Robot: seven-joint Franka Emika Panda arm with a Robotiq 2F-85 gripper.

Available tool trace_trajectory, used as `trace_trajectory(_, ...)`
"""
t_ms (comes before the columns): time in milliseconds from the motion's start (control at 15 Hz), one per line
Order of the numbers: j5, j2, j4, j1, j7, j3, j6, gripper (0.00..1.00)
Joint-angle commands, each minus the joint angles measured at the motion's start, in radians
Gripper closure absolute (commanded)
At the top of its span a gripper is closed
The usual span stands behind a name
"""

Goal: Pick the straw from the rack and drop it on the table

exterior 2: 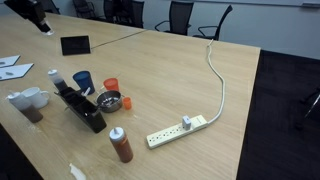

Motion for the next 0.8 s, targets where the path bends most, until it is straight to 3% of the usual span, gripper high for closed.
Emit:
trace_trajectory(0,0.027,-0.012,-0.016,-0.036,-0.014,0.032,0.000,0.81)
trace_trajectory(200,0.058,-0.037,-0.053,-0.044,-0.033,0.037,0.016,0.63)
trace_trajectory(733,0.058,-0.039,-0.057,-0.045,-0.033,0.038,0.020,0.63)
